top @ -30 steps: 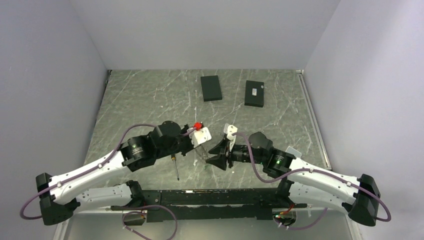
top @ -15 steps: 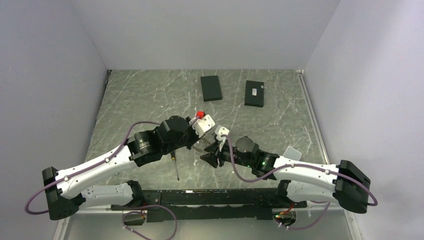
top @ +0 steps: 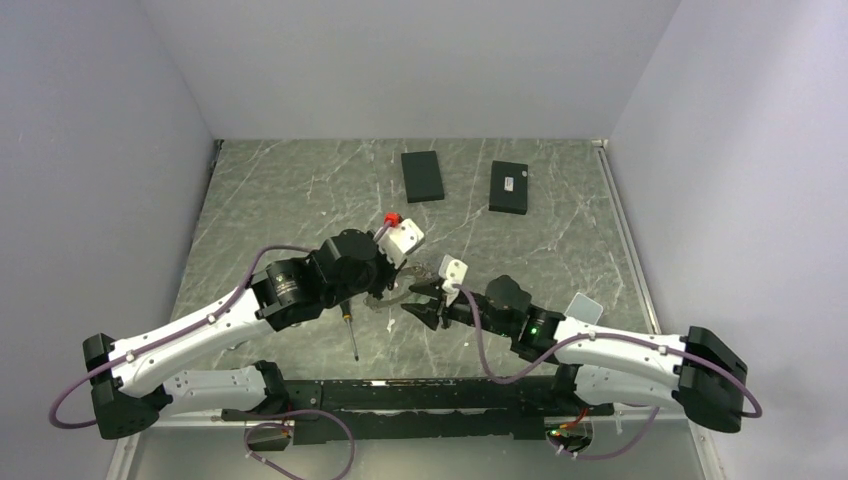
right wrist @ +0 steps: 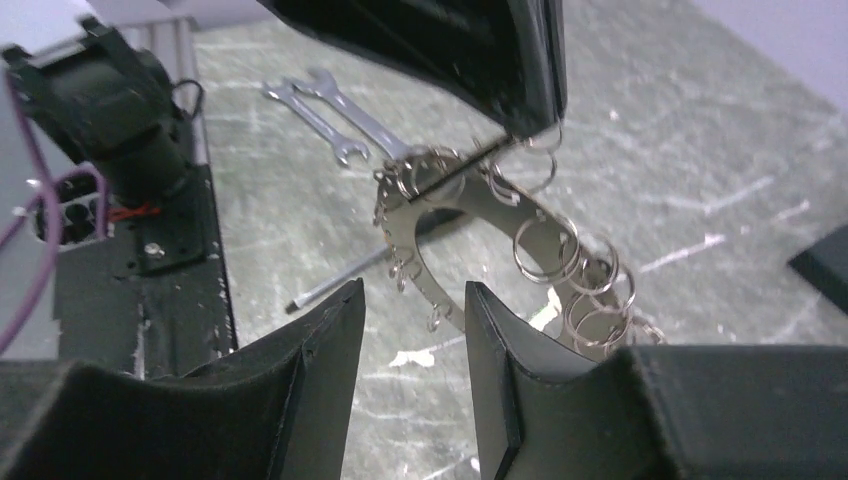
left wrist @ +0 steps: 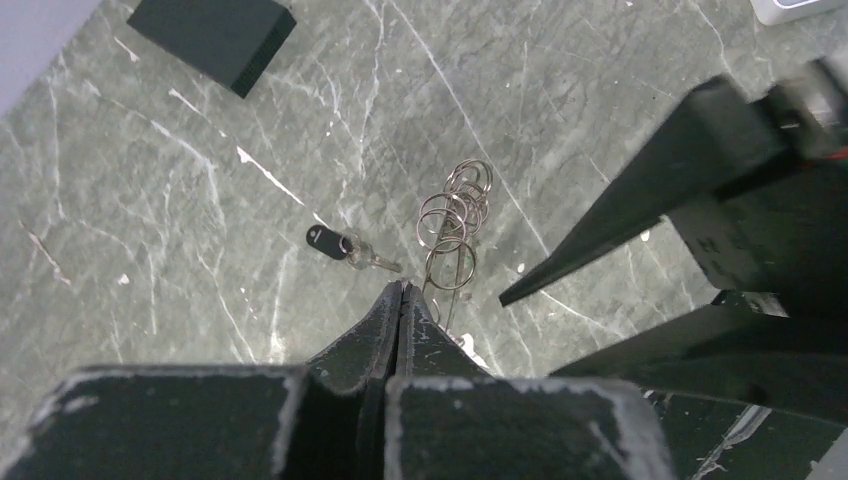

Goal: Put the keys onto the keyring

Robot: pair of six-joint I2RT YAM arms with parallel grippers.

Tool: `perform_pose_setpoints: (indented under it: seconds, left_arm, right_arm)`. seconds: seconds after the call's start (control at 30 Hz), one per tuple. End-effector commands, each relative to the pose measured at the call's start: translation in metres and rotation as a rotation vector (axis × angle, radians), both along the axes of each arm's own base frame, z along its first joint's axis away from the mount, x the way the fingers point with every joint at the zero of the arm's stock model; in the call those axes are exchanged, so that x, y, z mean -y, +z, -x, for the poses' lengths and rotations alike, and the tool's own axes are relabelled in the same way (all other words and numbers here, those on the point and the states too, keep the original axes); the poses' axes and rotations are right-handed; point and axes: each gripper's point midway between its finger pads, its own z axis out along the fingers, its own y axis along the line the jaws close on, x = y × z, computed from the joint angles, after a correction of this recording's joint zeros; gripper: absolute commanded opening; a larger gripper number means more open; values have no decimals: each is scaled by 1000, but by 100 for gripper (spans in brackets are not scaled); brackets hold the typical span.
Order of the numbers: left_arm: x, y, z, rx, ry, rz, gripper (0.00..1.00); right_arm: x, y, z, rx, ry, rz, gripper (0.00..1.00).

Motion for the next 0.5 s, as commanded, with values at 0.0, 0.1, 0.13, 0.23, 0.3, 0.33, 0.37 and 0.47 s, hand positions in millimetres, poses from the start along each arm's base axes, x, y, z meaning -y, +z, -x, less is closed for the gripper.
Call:
perform_pose_setpoints:
  seconds: [0.0, 0.1, 0.13, 0.23, 0.3, 0.33, 0.37, 0.47]
  left_arm:
    - [1, 25, -7, -24, 111, 127, 0]
    - [1, 26, -7, -63, 163, 165, 0]
    - [1, 26, -7, -75, 174, 176, 0]
    - [-1, 28, -6, -107, 216, 210, 0]
    - [0, 30, -4, -138, 234, 245, 0]
    - [0, 30, -2, -152, 239, 257, 0]
    - [1, 30, -1, -169, 244, 270, 0]
    - [4, 30, 3, -205, 251, 294, 0]
  right_arm:
    - [-5, 39, 22, 113, 135, -107, 45]
    - [-6, 40, 20, 130, 132, -106, 44]
    - [-7, 41, 18, 135, 128, -103, 44]
    - [-6, 43, 13, 155, 105, -102, 43]
    - [-4, 45, 6, 185, 69, -98, 43]
    - [-3, 45, 3, 201, 52, -97, 43]
    - [-2, 46, -1, 223, 36, -94, 43]
    - [-2, 50, -7, 276, 15, -83, 43]
